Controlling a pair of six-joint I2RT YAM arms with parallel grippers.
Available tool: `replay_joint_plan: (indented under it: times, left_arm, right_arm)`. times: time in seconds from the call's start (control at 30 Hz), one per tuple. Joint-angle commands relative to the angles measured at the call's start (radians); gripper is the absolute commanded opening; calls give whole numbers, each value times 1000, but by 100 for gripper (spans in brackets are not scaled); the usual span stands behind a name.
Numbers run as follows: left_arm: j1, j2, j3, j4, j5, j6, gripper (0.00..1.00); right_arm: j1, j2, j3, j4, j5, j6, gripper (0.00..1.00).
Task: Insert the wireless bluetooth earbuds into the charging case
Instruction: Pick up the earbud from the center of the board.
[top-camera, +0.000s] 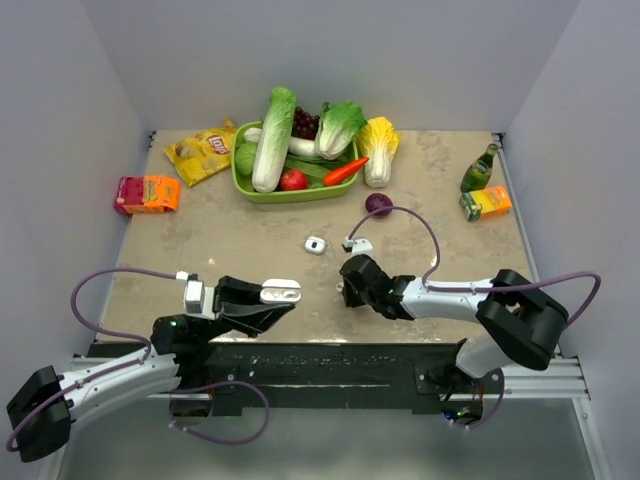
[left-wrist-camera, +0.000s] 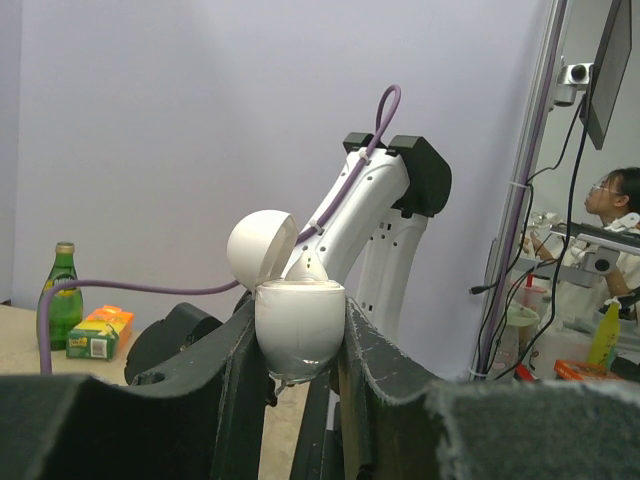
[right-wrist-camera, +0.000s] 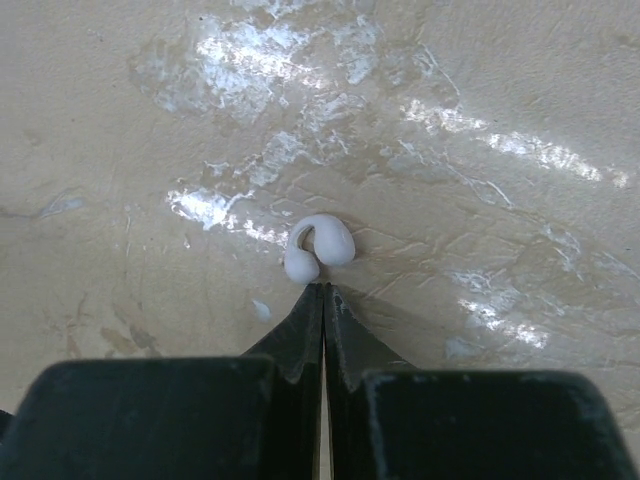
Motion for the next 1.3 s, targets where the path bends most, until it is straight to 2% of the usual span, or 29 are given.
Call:
replay_joint_plan:
  times: [0.0,0.37,0.5,0.57,0.6,0.67,0.7,0.73,0.83,1.0,1.27]
  left_arm:
    - [-7,4,-147,61,-5,32,0]
    - [-7,20,-141,59,-8,37,0]
    - [-7,21,-139,62,-2,37,0]
    - [-7,15,-141,62,-4,37,0]
    - [-7,14,-143,62,-2,37,0]
    - [-7,11,-146,62,-5,37,0]
    - [-7,11,-146,64,-5,35,0]
    - [-7,12,-147,65,-7,35,0]
    - [-7,18,-149,71,-4,31,0]
    - [-7,20,-152,78,0,26,0]
    - [-7,-5,-159,56,-8,31,0]
  right_arm:
    - [1,41,40,15,-60,-19,0]
    - [0,170,145,21,-70,-42,0]
    - [1,100,131,70,-107,-88,0]
    - [1,19,116,73,-84,-105,6]
    - [1,-9,107,69,-77,-107,14]
    - [0,-66,105,38,-40,-124,21]
    - [0,-77,111,26,-28,-127,28]
    - [0,-84,116,15,-15,-131,31]
    - [-14,-78,133,-31,28,-130,32]
    - [-62,-22,125,-56,11,-98,27]
    - [-68,26,119,-42,-31,-96,36]
